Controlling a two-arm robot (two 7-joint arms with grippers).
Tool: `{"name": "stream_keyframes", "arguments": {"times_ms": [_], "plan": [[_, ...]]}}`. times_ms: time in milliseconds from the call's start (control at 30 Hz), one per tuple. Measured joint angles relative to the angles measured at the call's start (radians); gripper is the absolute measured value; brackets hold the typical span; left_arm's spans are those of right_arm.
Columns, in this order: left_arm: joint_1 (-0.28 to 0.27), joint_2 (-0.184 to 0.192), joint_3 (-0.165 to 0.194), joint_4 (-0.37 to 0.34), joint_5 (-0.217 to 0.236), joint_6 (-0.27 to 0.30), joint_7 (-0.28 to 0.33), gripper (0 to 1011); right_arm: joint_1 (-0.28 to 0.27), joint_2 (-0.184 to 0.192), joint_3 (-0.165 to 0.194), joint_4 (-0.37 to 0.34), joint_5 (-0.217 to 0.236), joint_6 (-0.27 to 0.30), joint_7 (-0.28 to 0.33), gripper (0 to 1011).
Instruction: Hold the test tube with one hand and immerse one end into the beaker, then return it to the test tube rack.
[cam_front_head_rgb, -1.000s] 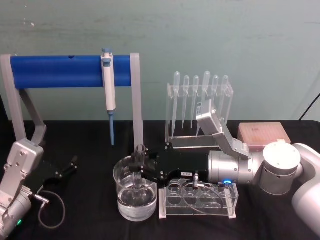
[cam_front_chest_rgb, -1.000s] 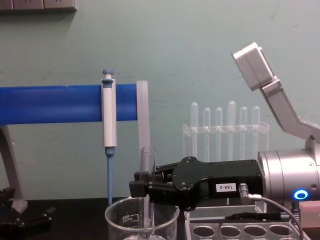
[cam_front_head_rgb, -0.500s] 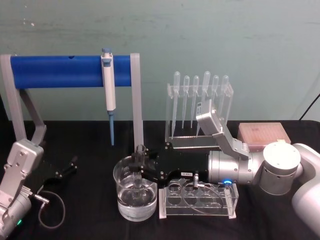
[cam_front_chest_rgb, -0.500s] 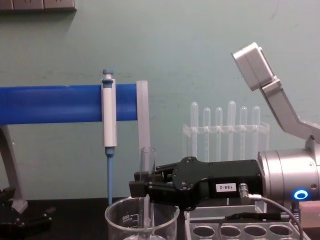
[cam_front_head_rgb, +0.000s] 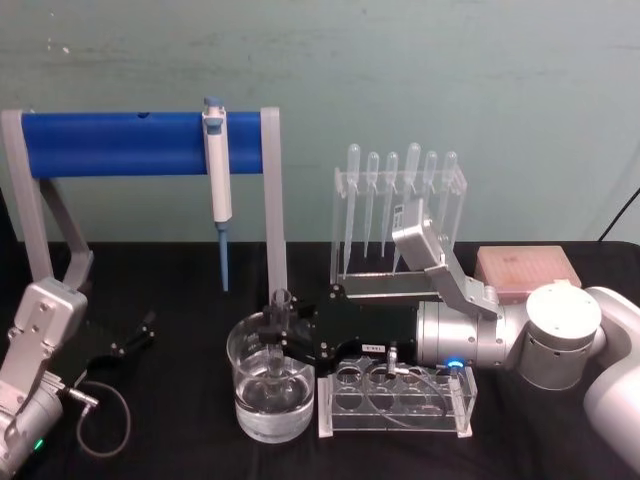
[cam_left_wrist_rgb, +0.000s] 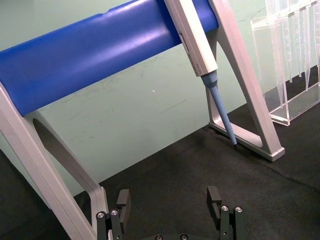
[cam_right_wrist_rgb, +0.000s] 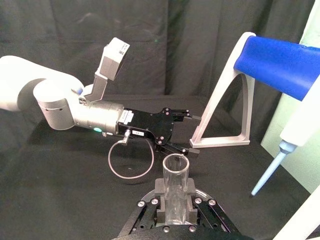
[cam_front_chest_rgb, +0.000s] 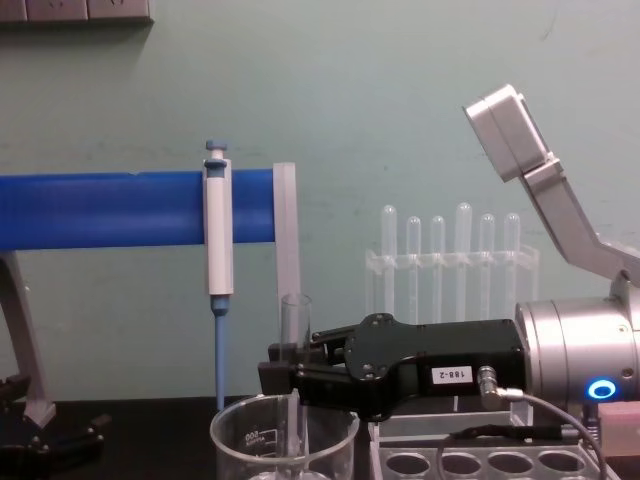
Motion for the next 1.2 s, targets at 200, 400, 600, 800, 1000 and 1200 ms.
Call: {"name": "stream_keyframes", "arguments": {"times_ms": [200,400,600,800,1000,1200], "plan": [[0.000,0.000,0.000,0.000,0.000,0.000,0.000,1000,0.000,0.000,0.000,0.000,0.000,0.000,0.000,225],[0.000,0.000,0.000,0.000,0.000,0.000,0.000,1000,0.000,0.000,0.000,0.000,0.000,0.000,0.000,225],[0.000,0.000,0.000,0.000,0.000,0.000,0.000,1000,0.000,0.000,0.000,0.000,0.000,0.000,0.000,224],[0.000,0.000,0.000,0.000,0.000,0.000,0.000,1000,0.000,0.000,0.000,0.000,0.000,0.000,0.000,224],[0.000,0.000,0.000,0.000,0.000,0.000,0.000,1000,0.000,0.000,0.000,0.000,0.000,0.000,0.000,225],[0.000,0.000,0.000,0.000,0.000,0.000,0.000,1000,0.000,0.000,0.000,0.000,0.000,0.000,0.000,224]]}}
